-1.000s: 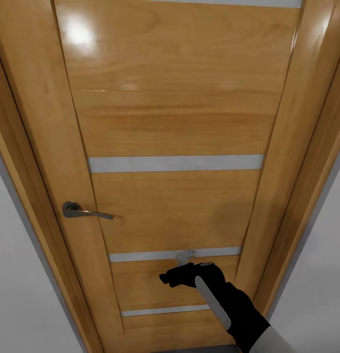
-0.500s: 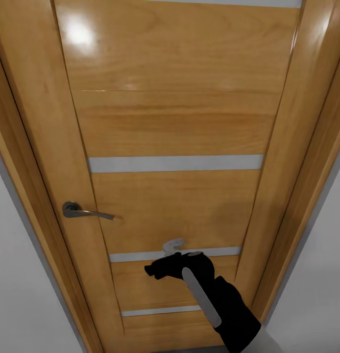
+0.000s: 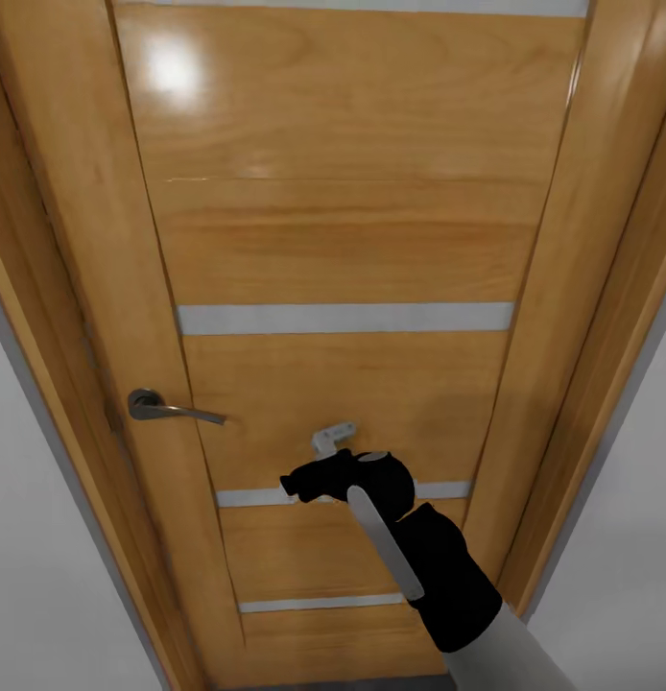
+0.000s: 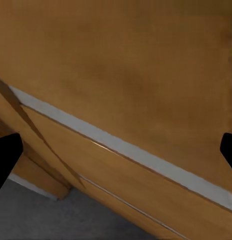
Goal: Move the two storage containers from the living room to the garage. In the garage, place one container on the floor and stack the other container on top of it (either order is fine).
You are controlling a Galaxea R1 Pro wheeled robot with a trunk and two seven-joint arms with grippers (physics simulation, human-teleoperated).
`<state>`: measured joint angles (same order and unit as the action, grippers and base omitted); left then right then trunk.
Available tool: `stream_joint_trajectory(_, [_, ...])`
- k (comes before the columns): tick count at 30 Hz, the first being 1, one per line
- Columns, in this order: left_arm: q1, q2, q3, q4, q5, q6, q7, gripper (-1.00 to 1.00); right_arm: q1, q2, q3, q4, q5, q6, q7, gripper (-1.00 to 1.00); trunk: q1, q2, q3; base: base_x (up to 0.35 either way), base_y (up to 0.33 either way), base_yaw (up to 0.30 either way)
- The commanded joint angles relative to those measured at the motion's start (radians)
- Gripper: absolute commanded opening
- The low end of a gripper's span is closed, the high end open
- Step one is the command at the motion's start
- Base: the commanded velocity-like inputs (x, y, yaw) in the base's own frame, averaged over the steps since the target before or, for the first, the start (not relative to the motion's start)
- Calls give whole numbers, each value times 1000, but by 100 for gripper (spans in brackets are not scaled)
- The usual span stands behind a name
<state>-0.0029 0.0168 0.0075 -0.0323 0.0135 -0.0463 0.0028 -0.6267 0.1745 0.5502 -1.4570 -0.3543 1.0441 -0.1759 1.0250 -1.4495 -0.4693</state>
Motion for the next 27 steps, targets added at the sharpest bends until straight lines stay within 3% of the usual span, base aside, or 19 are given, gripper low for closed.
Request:
stream_joint_trajectory(1, [0, 0, 1, 0, 2, -3, 0, 100, -11, 0, -1, -1, 55, 3, -17, 100, 0, -1, -1, 0, 0, 0])
stream_joint_trajectory(11, [0, 0, 1, 0, 1, -3, 0, 100, -27, 0, -3, 0, 148, -5, -34, 100, 0, -1, -1, 0, 0, 0])
stream_joint_trajectory(27, [0, 0, 1, 0, 1, -3, 0, 100, -27, 0, -2, -6, 164, 3, -29, 100, 0, -1, -1, 0, 0, 0])
